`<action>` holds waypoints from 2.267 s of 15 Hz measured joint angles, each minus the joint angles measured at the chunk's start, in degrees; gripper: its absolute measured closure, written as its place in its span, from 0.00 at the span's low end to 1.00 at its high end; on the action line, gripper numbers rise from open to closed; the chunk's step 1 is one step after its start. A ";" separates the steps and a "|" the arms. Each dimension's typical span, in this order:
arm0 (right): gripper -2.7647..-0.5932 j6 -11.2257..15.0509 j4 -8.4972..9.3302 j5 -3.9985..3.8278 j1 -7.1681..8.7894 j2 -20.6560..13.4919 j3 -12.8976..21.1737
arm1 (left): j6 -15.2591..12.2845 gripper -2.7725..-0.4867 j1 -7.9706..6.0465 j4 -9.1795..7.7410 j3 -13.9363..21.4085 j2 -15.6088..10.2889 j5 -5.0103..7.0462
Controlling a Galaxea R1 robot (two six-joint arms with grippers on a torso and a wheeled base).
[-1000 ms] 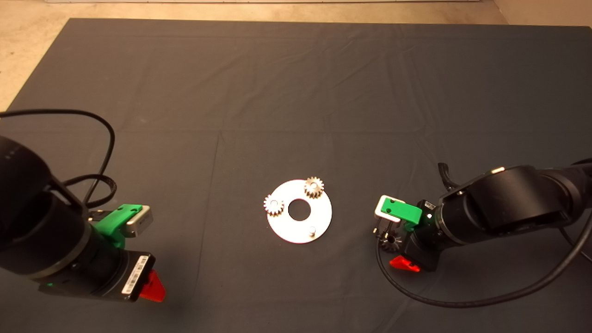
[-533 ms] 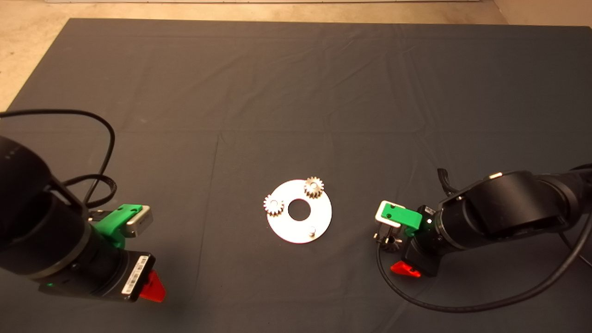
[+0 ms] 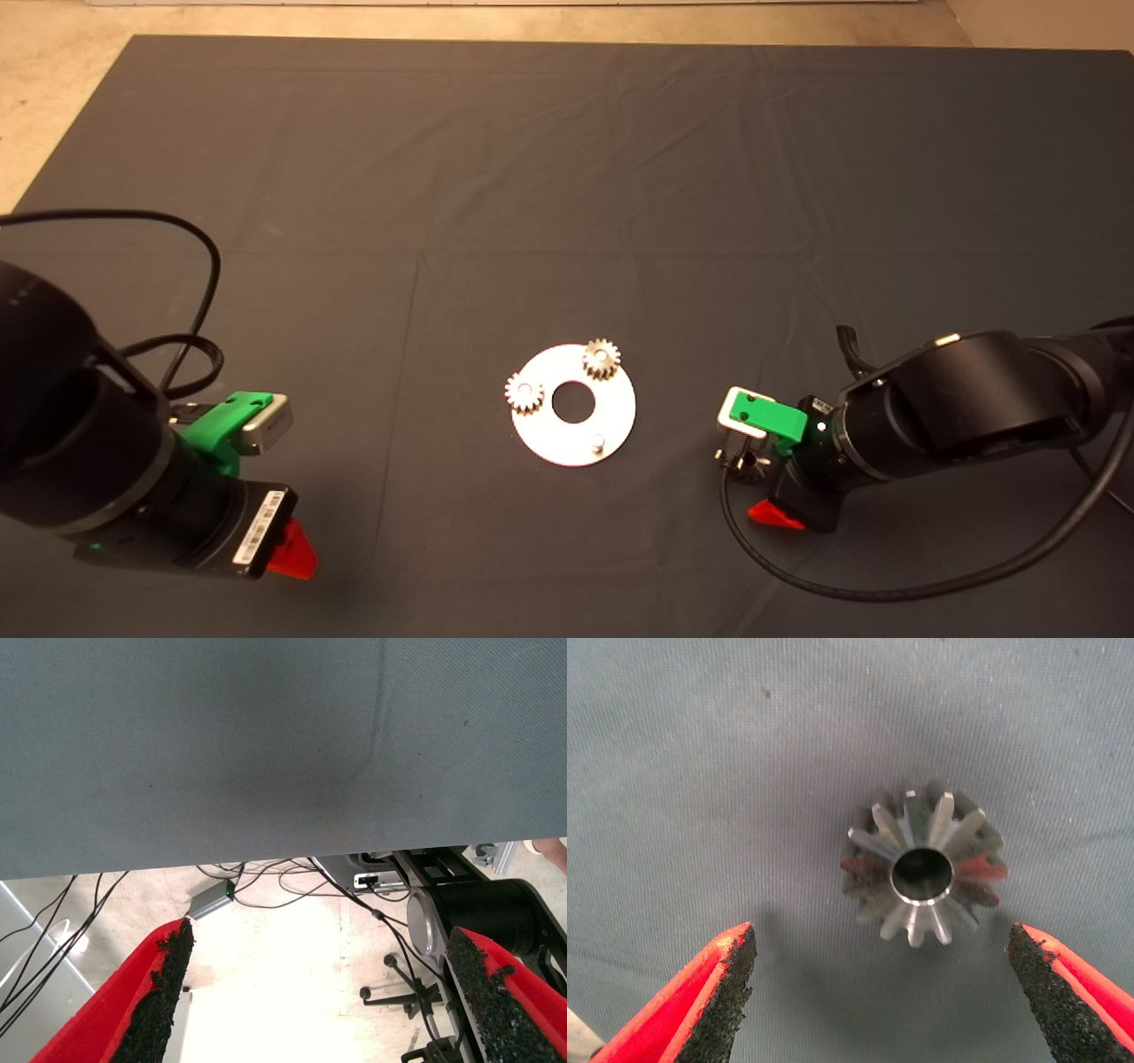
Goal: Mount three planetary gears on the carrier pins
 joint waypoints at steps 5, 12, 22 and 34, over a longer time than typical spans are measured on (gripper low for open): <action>0.37 0.02 -0.28 0.00 0.00 0.12 0.00 | 0.00 0.32 0.00 -0.26 0.07 0.00 0.00; 0.44 0.05 -0.68 0.00 0.00 0.44 0.00 | 0.00 0.32 0.00 -0.35 0.07 0.02 0.00; 0.44 0.05 -4.23 0.02 -0.59 1.22 -0.76 | 0.00 0.32 0.00 -0.36 0.07 0.22 0.00; 0.49 0.02 -5.81 0.02 -1.40 1.52 -0.95 | 0.00 0.32 0.00 -0.39 0.09 0.33 0.00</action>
